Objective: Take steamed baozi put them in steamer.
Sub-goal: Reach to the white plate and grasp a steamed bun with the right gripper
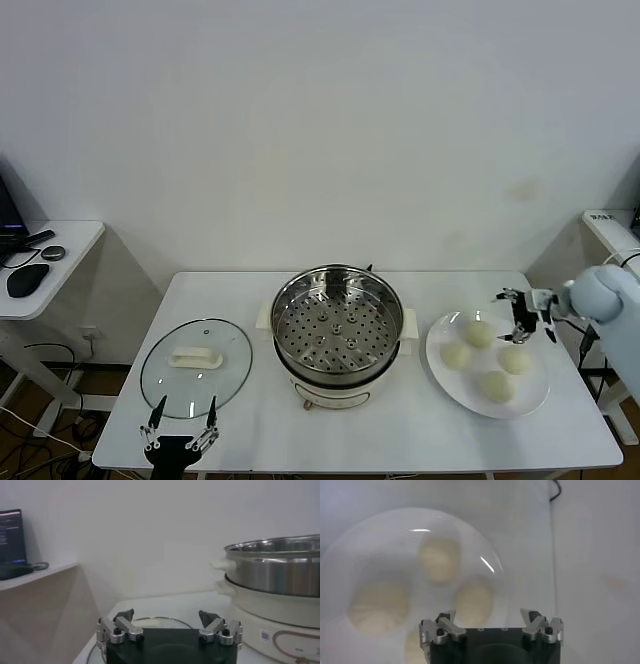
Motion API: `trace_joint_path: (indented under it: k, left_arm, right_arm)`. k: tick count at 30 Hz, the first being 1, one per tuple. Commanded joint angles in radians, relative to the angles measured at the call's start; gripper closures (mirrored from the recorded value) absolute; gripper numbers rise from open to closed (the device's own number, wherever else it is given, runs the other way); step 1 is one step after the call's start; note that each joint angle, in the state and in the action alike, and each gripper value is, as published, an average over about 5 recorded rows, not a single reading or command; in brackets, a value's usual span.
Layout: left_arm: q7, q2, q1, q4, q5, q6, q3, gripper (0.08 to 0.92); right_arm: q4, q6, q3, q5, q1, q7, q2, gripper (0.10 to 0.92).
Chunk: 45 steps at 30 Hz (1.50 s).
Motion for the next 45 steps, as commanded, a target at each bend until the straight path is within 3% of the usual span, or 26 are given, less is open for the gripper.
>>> trace_joint_path:
  k: [1,29,38,45]
  left_arm:
    - [0.0,-0.005,0.003,-0.006,0.004,-0.004,-0.017,0.177]
    - [0.004,-0.005,0.005,-0.009,0.01,-0.011,-0.029,0.177]
    - [0.002,-0.007,0.007,-0.007,0.015,-0.018,-0.029,0.177]
    - [0.002,-0.005,0.008,-0.01,0.018,-0.021,-0.03,0.177]
  right_arm:
    - [-0.215,0.047,-0.265,-0.073,0.255,-0.097,0.115,0.203]
    - [-0.251,-0.038,-0.257,-0.106,0.156,-0.033,0.163,0.204]
    - [-0.258,-0.06,-0.251,-0.114,0.15,-0.016,0.171,0.299]
    - [-0.245,-0.07,-0.249,-0.111,0.146,-0.014,0.164,0.437]
